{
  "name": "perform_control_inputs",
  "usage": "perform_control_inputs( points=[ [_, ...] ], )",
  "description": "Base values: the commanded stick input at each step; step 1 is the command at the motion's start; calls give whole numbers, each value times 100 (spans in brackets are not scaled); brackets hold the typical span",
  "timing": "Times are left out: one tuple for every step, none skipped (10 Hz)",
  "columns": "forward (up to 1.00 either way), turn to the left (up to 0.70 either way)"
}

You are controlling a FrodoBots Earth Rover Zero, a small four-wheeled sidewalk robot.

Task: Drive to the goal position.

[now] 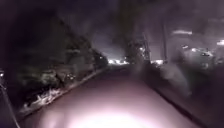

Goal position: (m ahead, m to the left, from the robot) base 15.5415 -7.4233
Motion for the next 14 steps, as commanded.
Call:
perform_control_inputs(
  points=[
    [50,0],
    [50,0],
    [50,0],
    [50,0],
    [50,0],
    [50,0],
    [50,0],
    [50,0],
    [50,0],
    [50,0],
    [50,0],
    [50,0],
    [50,0],
    [50,0]
  ],
)
